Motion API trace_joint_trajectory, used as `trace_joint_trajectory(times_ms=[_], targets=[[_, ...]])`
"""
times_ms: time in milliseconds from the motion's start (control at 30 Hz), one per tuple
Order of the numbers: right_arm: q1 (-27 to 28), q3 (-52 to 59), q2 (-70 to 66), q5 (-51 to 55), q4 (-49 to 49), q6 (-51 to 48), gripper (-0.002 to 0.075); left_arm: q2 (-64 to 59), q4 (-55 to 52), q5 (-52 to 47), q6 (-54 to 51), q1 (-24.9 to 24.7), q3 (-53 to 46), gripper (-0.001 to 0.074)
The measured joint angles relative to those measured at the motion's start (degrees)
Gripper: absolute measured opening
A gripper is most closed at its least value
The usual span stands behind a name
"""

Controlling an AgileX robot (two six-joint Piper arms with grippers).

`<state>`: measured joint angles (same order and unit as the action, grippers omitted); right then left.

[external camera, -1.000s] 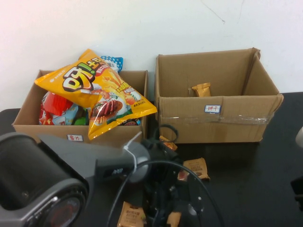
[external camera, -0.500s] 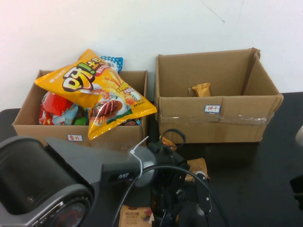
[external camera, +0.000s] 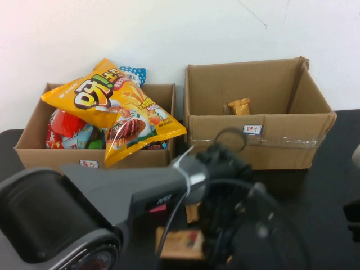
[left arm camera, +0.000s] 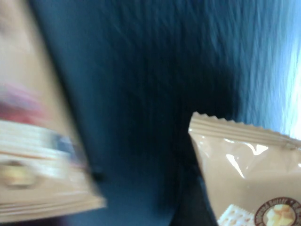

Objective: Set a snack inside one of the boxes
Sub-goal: Pick up the biscuit, then place the biscuit in the biscuit box

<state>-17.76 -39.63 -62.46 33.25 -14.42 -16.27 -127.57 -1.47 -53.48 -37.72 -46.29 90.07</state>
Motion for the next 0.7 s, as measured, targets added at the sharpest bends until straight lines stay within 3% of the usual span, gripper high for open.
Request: trace_joint_trajectory(times_ms=[367, 533, 700], targets=[[0.00, 0.00, 0.00, -0.37, 1.47, 0.00, 0.0001, -0.49, -1.28, -8.61, 11.32, 0.50, 31.77, 0.0437], [0.00, 0.00, 0.00, -0.37, 1.47, 0.18, 0.0001, -0.49, -2.15, -4.09, 12.44, 1.11, 43.05, 0.0437], [0.00, 0.00, 0.00, -0.37, 1.47, 0.18, 0.0001, -0.49, -8.08, 8.00, 12.68, 1.24, 46.39, 0.0437]])
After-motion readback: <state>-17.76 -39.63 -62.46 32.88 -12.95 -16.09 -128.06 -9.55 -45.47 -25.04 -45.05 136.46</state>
